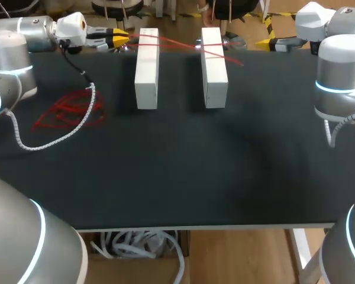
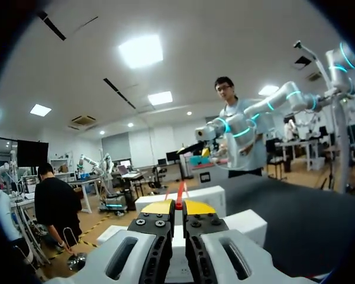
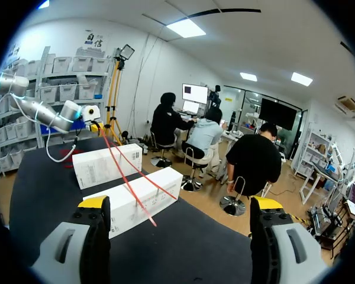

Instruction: Grab the tape and strap the tape.

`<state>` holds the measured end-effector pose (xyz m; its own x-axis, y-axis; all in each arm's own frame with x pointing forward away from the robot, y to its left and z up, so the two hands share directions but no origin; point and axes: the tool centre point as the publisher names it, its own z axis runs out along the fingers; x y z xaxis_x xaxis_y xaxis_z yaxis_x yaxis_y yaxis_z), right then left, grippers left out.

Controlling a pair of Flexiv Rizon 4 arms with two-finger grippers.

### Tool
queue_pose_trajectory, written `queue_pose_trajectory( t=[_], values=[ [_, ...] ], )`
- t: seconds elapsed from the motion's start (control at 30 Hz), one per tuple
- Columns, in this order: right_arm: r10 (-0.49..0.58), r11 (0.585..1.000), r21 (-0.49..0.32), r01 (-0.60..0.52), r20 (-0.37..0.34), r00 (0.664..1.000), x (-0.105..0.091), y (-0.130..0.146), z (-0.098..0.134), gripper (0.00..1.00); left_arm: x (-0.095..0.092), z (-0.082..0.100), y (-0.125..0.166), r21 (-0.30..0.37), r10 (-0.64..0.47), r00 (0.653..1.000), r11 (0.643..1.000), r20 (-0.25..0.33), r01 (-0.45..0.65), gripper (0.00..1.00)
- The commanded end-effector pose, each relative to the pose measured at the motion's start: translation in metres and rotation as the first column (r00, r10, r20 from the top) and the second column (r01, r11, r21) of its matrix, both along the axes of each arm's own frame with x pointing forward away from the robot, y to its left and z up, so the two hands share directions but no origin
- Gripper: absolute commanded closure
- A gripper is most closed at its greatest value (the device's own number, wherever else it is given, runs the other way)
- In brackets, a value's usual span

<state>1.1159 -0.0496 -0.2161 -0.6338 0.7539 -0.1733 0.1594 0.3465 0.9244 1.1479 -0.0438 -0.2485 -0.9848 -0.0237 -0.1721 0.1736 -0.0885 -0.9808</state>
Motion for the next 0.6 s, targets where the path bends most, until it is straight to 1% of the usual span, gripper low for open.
queue_pose_trajectory(
  t=[0.03,0.07,0.1,0.6],
  values=[
    [0.0,1.0,0.001,0.0,0.001,1.0,-0.0007,-0.0003,0.0,0.0,-0.0114,0.0163,-0.0038,0.025,0.01,1.0,1.0,-0.004,-0.01,1.0],
    [0.0,1.0,0.001,0.0,0.001,1.0,-0.0007,-0.0003,0.0,0.0,-0.0123,0.0212,-0.0038,0.026,0.0,1.0,1.0,-0.009,0.0,1.0],
    [0.0,1.0,0.001,0.0,0.001,1.0,-0.0007,-0.0003,0.0,0.0,-0.0134,0.0251,-0.0036,0.046,-0.019,0.999,0.999,-0.044,0.021,1.0],
    [0.0,1.0,0.001,0.0,0.001,1.0,-0.0007,-0.0003,0.0,0.0,-0.0134,0.0251,-0.0036,0.046,-0.019,0.999,0.999,-0.044,0.021,1.0]
  ],
)
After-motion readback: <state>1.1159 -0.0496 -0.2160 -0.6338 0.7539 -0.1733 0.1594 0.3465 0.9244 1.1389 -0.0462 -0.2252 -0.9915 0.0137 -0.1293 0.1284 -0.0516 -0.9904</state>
